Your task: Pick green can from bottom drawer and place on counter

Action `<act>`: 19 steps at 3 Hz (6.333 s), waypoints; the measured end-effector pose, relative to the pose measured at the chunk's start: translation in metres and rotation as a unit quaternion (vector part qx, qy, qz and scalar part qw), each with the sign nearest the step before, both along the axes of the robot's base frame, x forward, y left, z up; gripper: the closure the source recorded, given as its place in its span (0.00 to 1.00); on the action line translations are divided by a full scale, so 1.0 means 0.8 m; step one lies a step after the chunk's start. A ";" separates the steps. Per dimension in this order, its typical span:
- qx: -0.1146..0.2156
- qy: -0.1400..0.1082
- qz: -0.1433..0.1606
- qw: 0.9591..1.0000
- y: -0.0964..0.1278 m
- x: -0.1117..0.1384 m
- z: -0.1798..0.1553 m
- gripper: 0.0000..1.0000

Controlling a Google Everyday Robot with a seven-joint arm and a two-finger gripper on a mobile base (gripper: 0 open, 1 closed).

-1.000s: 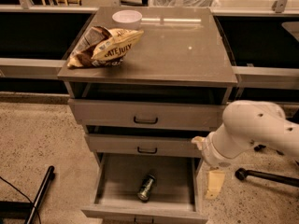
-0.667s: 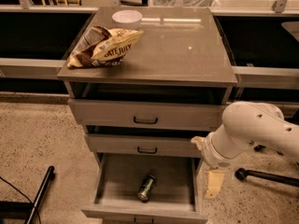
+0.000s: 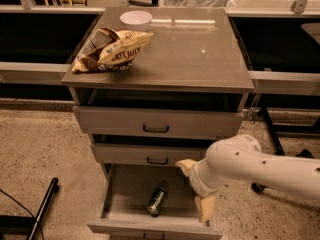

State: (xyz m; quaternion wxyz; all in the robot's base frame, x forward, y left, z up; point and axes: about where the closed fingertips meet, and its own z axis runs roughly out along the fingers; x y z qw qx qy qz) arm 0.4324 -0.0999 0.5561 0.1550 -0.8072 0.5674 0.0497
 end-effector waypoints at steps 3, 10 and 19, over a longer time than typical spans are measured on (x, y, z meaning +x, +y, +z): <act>-0.031 0.009 0.130 0.991 0.046 -0.005 -0.150 0.00; 0.049 -0.049 0.235 0.969 0.105 0.095 -0.316 0.00; 0.015 -0.078 0.423 0.903 0.201 0.140 -0.546 0.95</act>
Offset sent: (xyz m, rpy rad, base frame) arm 0.0103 0.0552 -0.0933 -0.0782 0.0193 0.2477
